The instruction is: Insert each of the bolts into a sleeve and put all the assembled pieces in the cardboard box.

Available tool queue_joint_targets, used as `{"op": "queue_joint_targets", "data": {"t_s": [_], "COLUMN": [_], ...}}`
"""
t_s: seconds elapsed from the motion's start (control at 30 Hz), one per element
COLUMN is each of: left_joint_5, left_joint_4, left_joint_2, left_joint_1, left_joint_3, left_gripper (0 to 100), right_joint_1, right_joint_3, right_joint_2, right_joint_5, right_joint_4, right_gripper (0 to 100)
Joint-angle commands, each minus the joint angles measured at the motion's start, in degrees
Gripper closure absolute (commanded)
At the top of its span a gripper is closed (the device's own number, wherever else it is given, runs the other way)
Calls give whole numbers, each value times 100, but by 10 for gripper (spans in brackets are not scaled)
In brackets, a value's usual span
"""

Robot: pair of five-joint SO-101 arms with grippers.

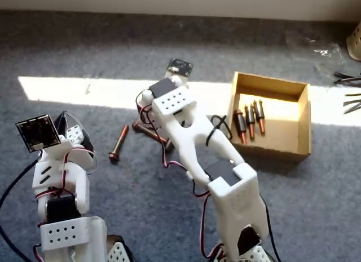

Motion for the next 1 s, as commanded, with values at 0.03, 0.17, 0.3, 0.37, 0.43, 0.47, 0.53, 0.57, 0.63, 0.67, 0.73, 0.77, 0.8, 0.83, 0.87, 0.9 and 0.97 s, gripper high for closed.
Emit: {"op": "queue_joint_targets", "data": {"t_s": [0.03, 0.17, 0.3, 0.37, 0.43, 0.47, 0.53, 0.57, 0.63, 0.67, 0.73, 0.77, 0.8, 0.83, 0.87, 0.9, 0.97], "left_joint_5": [53, 53, 53, 53, 53, 53, 53, 53, 53, 53, 53, 53, 53, 53, 53, 53, 53], "left_joint_4": [-88, -88, -88, -88, -88, -88, -88, -88, -88, -88, -88, -88, -88, -79, -79, -79, -79], "left_joint_2": [-13, -13, -13, -13, -13, -13, -13, -13, -13, -13, -13, -13, -13, -13, -13, -13, -13], "left_joint_1": [-31, -31, -31, -31, -31, -31, -22, -22, -22, -22, -22, -22, -22, -22, -22, -22, -22], "left_joint_3": [-22, -22, -22, -22, -22, -22, -22, -22, -22, -22, -22, -22, -22, -22, -22, -22, -22], "left_gripper": [993, 993, 993, 993, 993, 993, 993, 993, 993, 993, 993, 993, 993, 993, 993, 993, 993], "right_joint_1": [92, 110, 198, 338, 453, 488, 479, 444, 374, 338, 277, 259, 259, 259, 259, 259, 207], "right_joint_3": [-242, -233, -268, -268, -268, -259, -242, -233, -233, -233, -233, -233, -215, -198, -110, 22, 189], "right_joint_2": [-84, -84, -84, -84, -75, -66, -66, -66, -57, -57, -57, -48, -48, -40, -22, 22, 136], "right_joint_5": [-70, -70, -70, -70, -79, -79, -246, -352, -440, -448, -475, -475, -475, -484, -484, -580, -862], "right_joint_4": [75, 145, 470, 505, 479, 470, 470, 470, 470, 470, 462, 435, 356, 295, 242, 163, 48], "right_gripper": [821, 821, 821, 821, 821, 821, 821, 821, 821, 821, 821, 821, 821, 821, 822, 822, 822]}}
